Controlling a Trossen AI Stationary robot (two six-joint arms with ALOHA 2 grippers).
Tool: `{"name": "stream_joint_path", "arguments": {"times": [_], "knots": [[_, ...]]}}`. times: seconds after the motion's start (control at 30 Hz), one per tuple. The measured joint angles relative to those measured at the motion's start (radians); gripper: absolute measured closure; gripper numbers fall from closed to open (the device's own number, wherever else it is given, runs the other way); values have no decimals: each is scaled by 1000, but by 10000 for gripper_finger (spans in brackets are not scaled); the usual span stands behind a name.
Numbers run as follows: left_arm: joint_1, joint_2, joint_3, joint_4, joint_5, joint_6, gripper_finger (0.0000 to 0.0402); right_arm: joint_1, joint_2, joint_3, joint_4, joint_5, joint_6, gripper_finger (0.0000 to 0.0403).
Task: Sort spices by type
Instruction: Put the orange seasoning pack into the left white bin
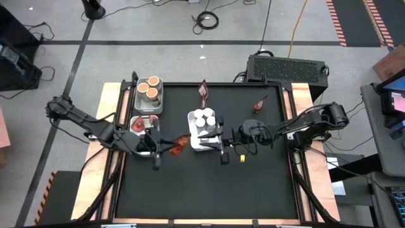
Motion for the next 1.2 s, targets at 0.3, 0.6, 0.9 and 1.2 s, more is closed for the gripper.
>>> {"name": "stream_joint_path", "arguments": {"times": [0.3, 0.6, 0.9, 1.2], "knots": [[1, 27, 0, 106, 84, 117, 382, 10, 2, 1, 94, 3, 53, 183], [42, 78, 0, 239, 88, 173, 382, 12, 14, 2, 119, -41, 83, 143], [88, 134, 0, 305, 92, 189, 382, 24, 16, 2, 144, -45, 73, 163], [102, 133, 0, 332, 95, 197, 382, 24, 16, 2, 152, -42, 72, 236]]}}
